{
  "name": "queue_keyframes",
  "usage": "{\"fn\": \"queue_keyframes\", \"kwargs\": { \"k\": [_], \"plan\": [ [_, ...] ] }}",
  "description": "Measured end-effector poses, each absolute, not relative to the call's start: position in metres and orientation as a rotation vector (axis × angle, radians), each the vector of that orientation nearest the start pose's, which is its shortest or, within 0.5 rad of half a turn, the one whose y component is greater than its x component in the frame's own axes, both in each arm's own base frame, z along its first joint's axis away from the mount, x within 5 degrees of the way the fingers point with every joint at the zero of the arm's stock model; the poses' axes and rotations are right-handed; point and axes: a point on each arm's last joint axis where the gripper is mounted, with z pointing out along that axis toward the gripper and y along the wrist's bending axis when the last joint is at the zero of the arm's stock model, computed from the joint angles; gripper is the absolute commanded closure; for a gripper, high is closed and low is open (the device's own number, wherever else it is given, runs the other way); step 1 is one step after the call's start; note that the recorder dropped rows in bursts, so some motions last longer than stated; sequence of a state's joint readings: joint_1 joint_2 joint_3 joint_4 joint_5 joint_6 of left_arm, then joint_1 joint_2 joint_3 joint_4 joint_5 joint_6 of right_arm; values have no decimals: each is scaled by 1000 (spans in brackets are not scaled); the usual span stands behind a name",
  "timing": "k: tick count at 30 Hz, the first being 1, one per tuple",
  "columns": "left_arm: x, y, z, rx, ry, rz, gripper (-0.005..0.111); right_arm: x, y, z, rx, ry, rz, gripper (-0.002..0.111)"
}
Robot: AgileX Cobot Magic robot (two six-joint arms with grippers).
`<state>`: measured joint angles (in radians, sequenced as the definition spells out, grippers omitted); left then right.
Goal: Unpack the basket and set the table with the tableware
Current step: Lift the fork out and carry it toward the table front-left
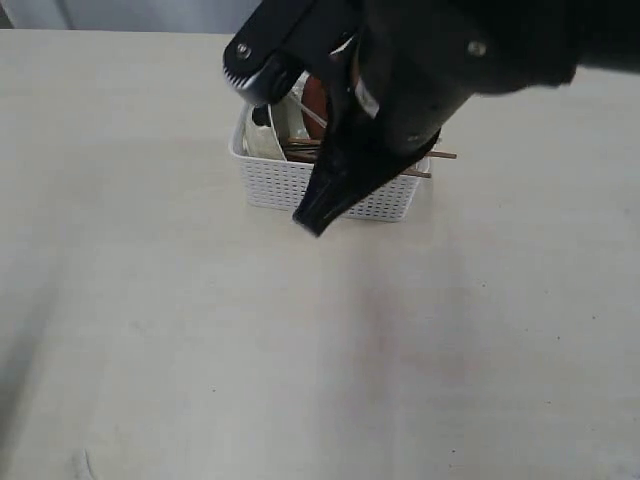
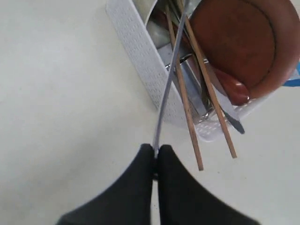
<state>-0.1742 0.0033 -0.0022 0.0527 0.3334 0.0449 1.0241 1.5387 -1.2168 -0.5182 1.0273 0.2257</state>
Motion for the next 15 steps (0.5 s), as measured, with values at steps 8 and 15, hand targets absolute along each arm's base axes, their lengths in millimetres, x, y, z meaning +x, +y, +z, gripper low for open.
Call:
{"fn": "queue_keyframes", "kwargs": {
  "k": [8, 15],
  "plan": [
    [53, -8, 184, 232, 1803, -41, 107, 126, 261, 256, -1369, 2177, -406, 109],
    [53, -8, 184, 232, 1803, -41, 107, 101, 245, 213, -1336, 2249, -416, 109]
  ]
}}
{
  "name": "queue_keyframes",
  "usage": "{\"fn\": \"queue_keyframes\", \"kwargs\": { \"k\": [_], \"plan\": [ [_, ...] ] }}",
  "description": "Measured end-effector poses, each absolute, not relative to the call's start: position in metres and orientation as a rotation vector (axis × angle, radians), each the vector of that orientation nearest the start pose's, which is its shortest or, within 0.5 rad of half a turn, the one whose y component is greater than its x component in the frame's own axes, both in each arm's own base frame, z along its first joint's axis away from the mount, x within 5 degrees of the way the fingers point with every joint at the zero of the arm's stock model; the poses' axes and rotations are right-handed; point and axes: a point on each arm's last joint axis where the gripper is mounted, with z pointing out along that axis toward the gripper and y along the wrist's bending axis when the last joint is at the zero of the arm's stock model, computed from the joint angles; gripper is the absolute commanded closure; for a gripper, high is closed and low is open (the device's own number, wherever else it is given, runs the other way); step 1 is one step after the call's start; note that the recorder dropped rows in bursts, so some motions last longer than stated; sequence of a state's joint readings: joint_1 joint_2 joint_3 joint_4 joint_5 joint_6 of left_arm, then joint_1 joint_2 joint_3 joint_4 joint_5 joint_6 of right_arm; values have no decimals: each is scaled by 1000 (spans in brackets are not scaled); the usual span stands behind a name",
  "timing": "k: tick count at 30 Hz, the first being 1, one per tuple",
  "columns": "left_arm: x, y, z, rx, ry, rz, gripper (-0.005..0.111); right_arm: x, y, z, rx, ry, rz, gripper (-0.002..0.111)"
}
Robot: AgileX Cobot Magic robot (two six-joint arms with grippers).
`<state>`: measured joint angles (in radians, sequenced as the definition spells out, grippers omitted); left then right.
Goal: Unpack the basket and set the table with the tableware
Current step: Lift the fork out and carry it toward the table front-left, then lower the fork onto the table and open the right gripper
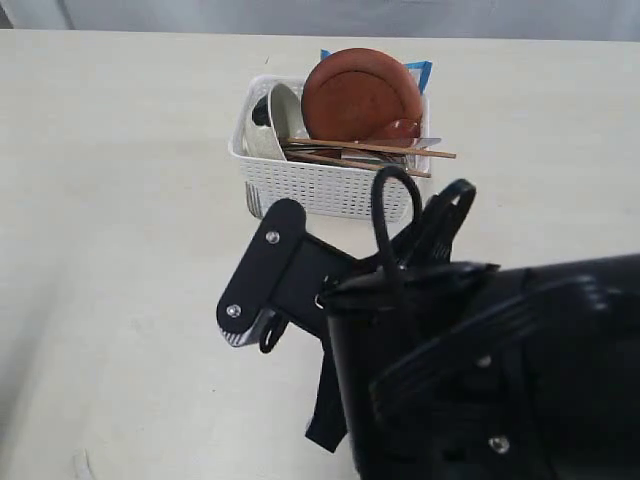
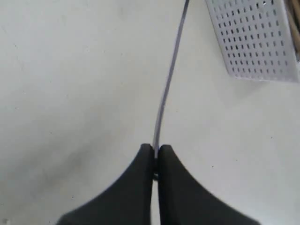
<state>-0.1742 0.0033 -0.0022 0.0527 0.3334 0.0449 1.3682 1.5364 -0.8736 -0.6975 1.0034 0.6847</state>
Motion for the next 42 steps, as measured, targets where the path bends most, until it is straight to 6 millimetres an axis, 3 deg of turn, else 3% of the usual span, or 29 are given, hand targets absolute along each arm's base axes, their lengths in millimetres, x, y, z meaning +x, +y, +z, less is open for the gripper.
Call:
{"fn": "queue_keyframes", "kwargs": {
  "k": [5, 10, 21, 23, 29, 36, 40, 42],
  "plan": [
    [53, -8, 184, 232, 1803, -41, 107, 100, 243, 198, -1394, 2171, -354, 109],
    [53, -8, 184, 232, 1803, -41, 107, 99, 250, 190, -1551, 1987, -276, 109],
    [53, -8, 184, 232, 1803, -41, 107, 109, 253, 150, -1913, 1719, -664, 108],
    [53, -8, 184, 232, 1803, -41, 107, 110, 254, 147, -1927, 1705, -684, 103],
    [53, -8, 184, 232, 1803, -41, 107, 110, 255, 144, -1945, 1693, -691, 65],
    [53, -8, 184, 232, 1803, -41, 107, 111, 253, 145, -1936, 1700, -723, 64],
    [53, -8, 184, 232, 1803, -41, 107, 110, 256, 149, -1838, 1826, -677, 64],
    [53, -8, 184, 232, 1803, -41, 107, 109, 268, 158, -1748, 1920, -562, 64]
  ]
}}
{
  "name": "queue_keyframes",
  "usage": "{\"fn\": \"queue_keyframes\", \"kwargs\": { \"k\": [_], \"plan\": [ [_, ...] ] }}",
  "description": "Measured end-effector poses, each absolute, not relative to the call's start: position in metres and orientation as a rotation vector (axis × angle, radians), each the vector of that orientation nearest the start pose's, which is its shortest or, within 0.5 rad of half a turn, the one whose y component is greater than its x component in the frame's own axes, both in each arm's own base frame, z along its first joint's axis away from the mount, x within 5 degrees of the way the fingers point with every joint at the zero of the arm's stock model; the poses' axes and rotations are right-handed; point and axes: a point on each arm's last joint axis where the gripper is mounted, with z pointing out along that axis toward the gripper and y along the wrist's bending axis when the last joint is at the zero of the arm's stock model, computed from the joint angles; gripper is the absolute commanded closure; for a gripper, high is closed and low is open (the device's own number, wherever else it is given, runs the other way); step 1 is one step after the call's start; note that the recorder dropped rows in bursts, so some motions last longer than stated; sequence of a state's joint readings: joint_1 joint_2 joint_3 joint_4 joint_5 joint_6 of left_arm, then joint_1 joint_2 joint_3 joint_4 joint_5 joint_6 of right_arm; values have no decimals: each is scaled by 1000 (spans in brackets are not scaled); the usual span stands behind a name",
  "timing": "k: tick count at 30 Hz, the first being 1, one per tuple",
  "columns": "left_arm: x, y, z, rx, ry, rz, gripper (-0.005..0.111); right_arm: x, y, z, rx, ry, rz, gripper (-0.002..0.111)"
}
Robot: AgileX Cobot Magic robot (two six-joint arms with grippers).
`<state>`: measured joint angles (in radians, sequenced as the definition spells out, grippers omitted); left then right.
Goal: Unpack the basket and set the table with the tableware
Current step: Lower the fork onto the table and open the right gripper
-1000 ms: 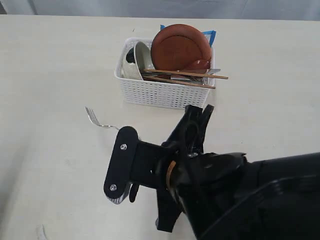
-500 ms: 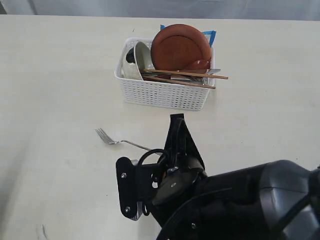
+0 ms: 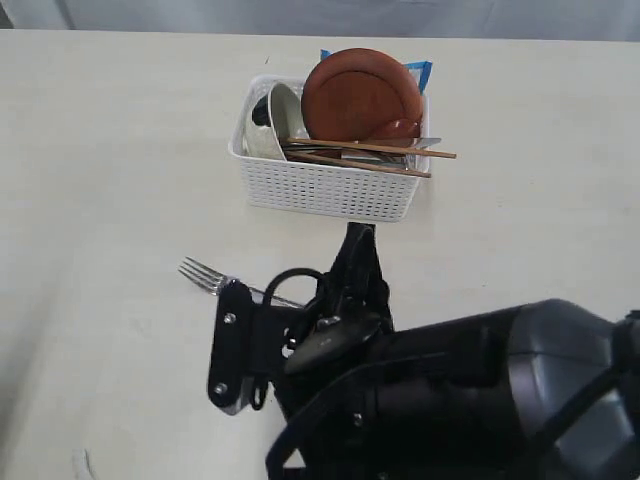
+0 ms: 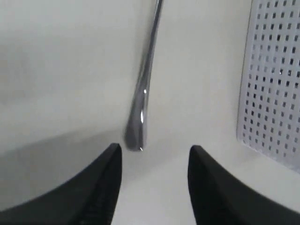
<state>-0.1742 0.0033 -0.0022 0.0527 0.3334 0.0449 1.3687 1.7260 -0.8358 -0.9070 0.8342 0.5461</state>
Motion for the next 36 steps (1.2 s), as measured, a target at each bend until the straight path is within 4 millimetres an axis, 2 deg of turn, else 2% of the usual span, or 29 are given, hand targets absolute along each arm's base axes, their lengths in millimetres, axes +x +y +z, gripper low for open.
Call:
{"fn": "queue_keyframes", "kwargs": {
  "k": [2, 3, 4, 5, 7, 9, 10, 11, 12, 16, 19, 23, 29, 32, 36],
  "plan": [
    [53, -8, 184, 232, 1803, -41, 107, 109, 280, 171, -1674, 1986, -403, 65],
    [53, -8, 184, 232, 1803, -41, 107, 111, 287, 179, -1637, 2015, -321, 70],
    [53, -8, 184, 232, 1803, -41, 107, 117, 299, 194, -1557, 2102, -133, 73],
    [53, -8, 184, 232, 1803, -41, 107, 120, 304, 200, -1519, 2159, -49, 74],
    [53, -8, 184, 232, 1803, -41, 107, 150, 314, 218, -1415, 2345, 243, 68],
    [53, -8, 184, 232, 1803, -41, 107, 175, 315, 216, -1375, 2496, 368, 61],
    [53, -8, 184, 232, 1803, -41, 107, 183, 315, 214, -1375, 2522, 385, 60],
    [53, -8, 184, 232, 1803, -41, 107, 197, 314, 204, -1396, 2569, 384, 60],
    [53, -8, 184, 232, 1803, -41, 107, 202, 314, 197, -1415, 2579, 370, 60],
    [53, -8, 184, 232, 1803, -41, 107, 211, 320, 160, -1548, 2580, 272, 60],
    [53, -8, 184, 232, 1803, -41, 107, 216, 320, 146, -1599, 2552, 202, 60],
    [53, -8, 184, 232, 1803, -41, 107, 224, 323, 138, -1620, 2458, 151, 60],
    [53, -8, 184, 232, 1803, -41, 107, 226, 325, 137, -1610, 2434, 156, 62],
    [53, -8, 184, 232, 1803, -41, 107, 226, 326, 128, -1620, 2450, 147, 73],
    [53, -8, 184, 232, 1803, -41, 107, 226, 326, 123, -1620, 2461, 143, 99]
  ]
}}
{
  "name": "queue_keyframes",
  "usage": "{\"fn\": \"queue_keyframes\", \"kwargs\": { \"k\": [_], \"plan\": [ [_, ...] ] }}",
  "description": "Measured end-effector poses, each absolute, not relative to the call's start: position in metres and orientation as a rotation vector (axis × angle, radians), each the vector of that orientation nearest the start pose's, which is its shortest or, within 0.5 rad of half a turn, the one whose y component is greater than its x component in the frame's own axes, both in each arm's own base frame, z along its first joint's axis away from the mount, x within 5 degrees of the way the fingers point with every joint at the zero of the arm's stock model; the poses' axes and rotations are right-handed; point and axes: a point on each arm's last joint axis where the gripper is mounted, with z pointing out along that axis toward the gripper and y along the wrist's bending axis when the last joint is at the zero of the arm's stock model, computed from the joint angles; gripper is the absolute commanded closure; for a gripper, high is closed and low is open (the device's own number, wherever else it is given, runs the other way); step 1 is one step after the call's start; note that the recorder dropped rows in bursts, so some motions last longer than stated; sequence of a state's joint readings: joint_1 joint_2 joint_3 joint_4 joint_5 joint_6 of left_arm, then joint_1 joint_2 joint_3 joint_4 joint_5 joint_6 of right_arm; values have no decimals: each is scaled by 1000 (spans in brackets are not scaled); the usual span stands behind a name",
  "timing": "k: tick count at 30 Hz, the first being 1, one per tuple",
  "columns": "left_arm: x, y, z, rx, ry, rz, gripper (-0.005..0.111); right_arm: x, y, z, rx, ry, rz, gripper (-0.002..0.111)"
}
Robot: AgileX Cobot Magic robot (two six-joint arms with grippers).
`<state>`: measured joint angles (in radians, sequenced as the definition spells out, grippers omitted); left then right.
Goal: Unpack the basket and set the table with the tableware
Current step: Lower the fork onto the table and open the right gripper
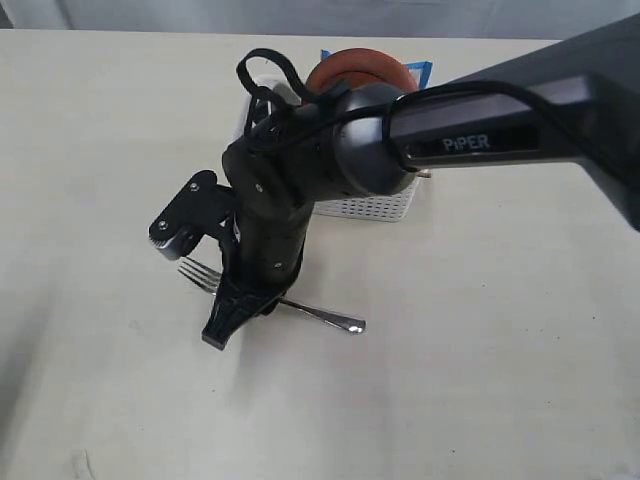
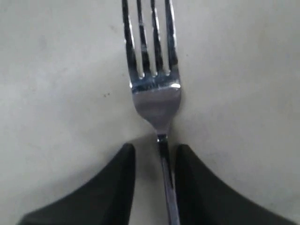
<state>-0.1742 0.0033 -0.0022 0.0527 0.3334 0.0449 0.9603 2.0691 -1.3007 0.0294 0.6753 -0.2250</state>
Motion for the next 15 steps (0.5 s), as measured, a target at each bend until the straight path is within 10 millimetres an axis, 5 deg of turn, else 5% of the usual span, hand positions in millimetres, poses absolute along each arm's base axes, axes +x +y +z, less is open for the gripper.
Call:
{"fn": "queue_keyframes", "kwargs": {
  "k": [2, 8, 15],
  "plan": [
    [53, -8, 184, 232, 1803, -41, 107, 226, 326, 123, -1620, 2461, 143, 108],
    [53, -8, 184, 232, 1803, -41, 107, 226, 326, 123, -1524, 2522, 153, 109],
    [53, -8, 184, 232, 1803, -41, 107, 227, 327, 124, -1114, 2743, 199, 109]
  ]
}}
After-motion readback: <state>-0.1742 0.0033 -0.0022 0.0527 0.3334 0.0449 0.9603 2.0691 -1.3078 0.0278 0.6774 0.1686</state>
